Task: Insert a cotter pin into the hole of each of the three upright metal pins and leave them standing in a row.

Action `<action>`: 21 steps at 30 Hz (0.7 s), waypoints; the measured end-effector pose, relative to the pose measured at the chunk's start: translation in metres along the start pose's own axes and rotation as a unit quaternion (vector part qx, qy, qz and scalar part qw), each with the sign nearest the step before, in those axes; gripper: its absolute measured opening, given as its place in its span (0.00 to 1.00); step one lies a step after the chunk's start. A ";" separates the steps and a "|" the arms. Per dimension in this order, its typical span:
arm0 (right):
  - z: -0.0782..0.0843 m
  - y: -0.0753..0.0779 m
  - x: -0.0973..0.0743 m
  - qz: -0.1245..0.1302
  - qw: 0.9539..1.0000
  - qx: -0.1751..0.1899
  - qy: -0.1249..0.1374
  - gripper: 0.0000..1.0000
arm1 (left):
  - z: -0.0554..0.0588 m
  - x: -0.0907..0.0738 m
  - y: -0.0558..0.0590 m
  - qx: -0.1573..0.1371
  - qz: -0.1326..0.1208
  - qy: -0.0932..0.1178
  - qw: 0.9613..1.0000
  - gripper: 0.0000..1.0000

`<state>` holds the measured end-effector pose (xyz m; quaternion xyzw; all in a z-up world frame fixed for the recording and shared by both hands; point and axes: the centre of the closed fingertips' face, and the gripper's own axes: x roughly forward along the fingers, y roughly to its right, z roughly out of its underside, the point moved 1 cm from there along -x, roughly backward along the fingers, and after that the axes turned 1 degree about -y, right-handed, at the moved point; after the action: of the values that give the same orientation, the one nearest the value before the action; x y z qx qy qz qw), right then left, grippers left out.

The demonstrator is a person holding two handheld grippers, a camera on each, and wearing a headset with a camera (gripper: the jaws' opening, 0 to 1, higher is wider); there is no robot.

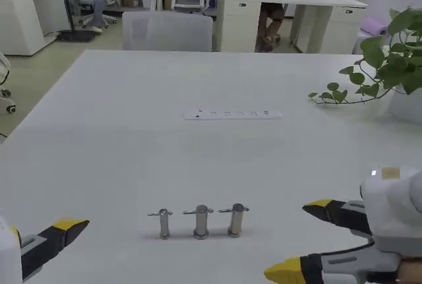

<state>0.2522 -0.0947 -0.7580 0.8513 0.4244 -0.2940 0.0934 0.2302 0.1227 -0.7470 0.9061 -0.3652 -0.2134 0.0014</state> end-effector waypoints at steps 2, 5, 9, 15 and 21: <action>0.003 -0.002 -0.002 0.005 1.000 0.001 0.003 0.93 | 0.002 -0.003 0.000 -0.005 -0.005 0.000 1.000 0.99; 0.009 -0.006 -0.005 0.006 1.000 0.006 0.001 0.98 | 0.006 -0.008 0.001 -0.010 -0.011 -0.003 1.000 0.99; 0.014 -0.008 -0.007 0.014 1.000 0.011 0.002 1.00 | 0.010 -0.014 0.002 -0.018 -0.018 -0.002 1.000 0.99; 0.016 -0.012 -0.011 0.017 1.000 0.017 0.005 1.00 | 0.013 -0.021 0.004 -0.015 -0.022 -0.007 1.000 0.99; 0.017 -0.017 -0.010 0.018 1.000 0.011 0.002 1.00 | 0.011 -0.024 0.002 -0.019 -0.032 0.001 0.999 0.99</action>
<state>0.2264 -0.0979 -0.7645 0.8601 0.4061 -0.2958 0.0881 0.2089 0.1391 -0.7473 0.9173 -0.3321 -0.2196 0.0120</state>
